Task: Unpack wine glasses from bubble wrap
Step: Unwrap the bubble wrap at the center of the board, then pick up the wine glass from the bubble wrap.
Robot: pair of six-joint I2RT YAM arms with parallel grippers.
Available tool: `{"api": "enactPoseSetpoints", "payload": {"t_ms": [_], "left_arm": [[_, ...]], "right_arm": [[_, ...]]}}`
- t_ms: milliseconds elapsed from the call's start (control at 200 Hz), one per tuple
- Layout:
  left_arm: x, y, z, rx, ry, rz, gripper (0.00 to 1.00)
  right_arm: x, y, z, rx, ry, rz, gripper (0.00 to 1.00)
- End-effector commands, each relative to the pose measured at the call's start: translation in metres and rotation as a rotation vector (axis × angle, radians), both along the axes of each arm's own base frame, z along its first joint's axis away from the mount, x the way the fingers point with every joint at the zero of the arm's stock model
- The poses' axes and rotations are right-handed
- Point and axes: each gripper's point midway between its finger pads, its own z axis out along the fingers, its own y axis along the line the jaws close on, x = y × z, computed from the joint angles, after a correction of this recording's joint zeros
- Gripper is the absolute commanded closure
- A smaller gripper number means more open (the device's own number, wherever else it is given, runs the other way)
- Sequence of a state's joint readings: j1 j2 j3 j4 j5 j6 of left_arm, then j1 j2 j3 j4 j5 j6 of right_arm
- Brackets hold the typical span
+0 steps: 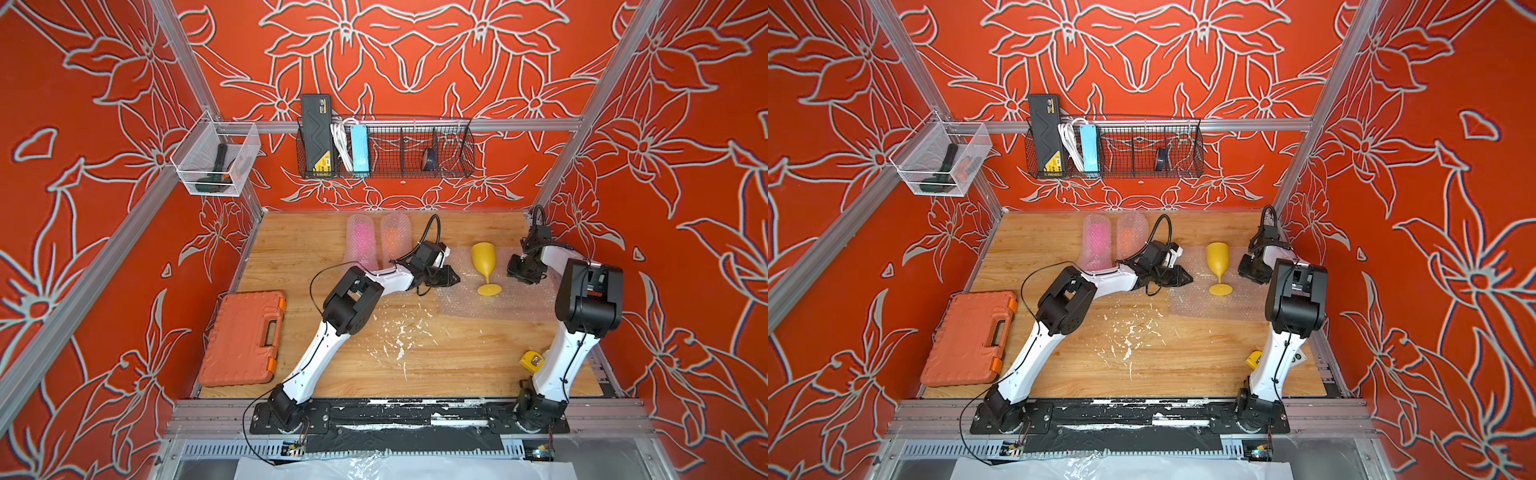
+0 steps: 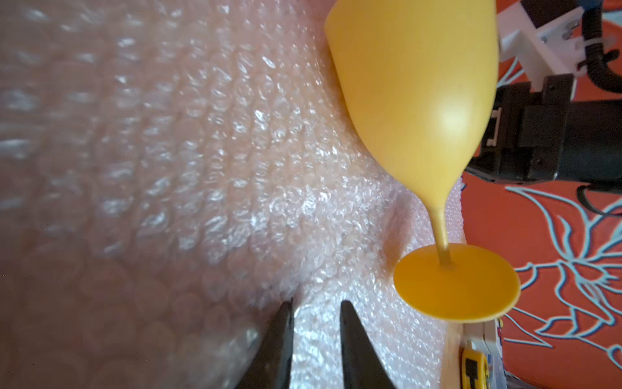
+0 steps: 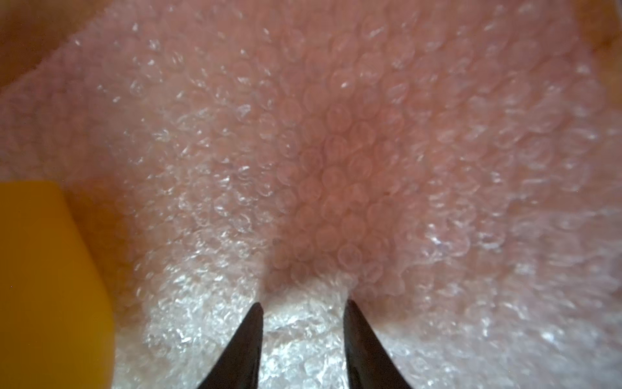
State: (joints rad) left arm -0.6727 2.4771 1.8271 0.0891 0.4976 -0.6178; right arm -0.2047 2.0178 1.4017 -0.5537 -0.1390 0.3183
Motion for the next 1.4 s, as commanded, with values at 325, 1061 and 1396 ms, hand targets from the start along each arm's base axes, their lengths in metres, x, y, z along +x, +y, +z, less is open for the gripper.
{"api": "enactPoseSetpoints", "payload": {"t_ms": [325, 1061, 1396], "left_arm": [[0.01, 0.006, 0.005, 0.016, 0.011, 0.008, 0.74], [-0.02, 0.015, 0.104, -0.073, -0.112, -0.016, 0.72], [-0.035, 0.024, 0.106, -0.093, -0.099, -0.022, 0.71]], "right_arm": [[-0.002, 0.005, 0.024, 0.011, -0.007, 0.016, 0.6], [0.039, 0.085, 0.081, 0.081, -0.088, 0.259, 0.03], [0.035, 0.091, 0.063, -0.02, 0.049, 0.311, 0.06]]}}
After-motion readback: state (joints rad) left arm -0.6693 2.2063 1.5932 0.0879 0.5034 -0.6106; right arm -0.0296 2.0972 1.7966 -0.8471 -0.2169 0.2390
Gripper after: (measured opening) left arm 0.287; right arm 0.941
